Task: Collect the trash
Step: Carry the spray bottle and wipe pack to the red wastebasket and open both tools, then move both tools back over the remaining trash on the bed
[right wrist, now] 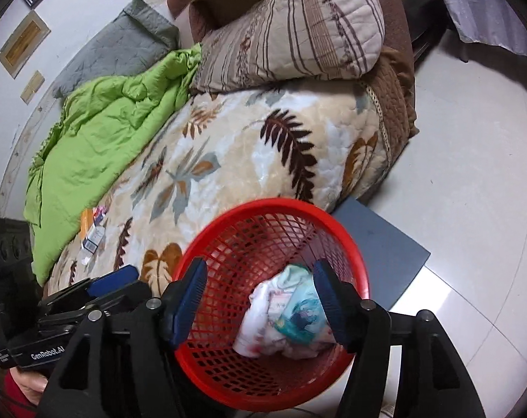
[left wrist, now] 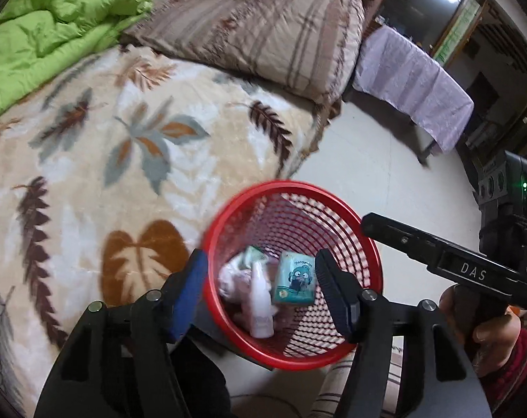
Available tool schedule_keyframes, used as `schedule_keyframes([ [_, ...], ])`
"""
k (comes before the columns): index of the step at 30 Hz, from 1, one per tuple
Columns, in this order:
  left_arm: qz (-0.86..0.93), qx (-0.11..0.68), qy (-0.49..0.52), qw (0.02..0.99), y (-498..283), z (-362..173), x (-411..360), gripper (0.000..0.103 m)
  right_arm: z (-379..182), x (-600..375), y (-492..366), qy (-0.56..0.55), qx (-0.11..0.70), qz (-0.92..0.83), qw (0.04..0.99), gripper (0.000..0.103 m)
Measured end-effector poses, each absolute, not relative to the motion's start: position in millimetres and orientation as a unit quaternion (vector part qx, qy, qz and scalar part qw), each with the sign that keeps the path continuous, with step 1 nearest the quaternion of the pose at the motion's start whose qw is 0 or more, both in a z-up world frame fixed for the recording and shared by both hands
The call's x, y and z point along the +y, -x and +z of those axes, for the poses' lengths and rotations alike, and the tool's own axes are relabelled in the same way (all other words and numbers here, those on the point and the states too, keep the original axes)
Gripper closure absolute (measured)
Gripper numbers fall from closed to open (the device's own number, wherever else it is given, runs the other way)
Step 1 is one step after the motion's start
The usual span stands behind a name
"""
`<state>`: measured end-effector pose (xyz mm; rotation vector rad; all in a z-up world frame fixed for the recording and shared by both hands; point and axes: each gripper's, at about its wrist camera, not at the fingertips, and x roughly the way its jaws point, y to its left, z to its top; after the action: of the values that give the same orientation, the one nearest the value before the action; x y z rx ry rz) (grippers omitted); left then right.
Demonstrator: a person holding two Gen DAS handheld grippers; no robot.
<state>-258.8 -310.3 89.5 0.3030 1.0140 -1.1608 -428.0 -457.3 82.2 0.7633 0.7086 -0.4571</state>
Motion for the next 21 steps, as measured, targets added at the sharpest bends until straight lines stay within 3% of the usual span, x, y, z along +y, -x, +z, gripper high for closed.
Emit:
schedule_keyframes([
  [21, -0.332, 0.417, -0.055, 0.844, 126, 124, -131, 0.04, 106, -338, 229, -0.249, 0.378, -0.037, 0.891, 0.035],
])
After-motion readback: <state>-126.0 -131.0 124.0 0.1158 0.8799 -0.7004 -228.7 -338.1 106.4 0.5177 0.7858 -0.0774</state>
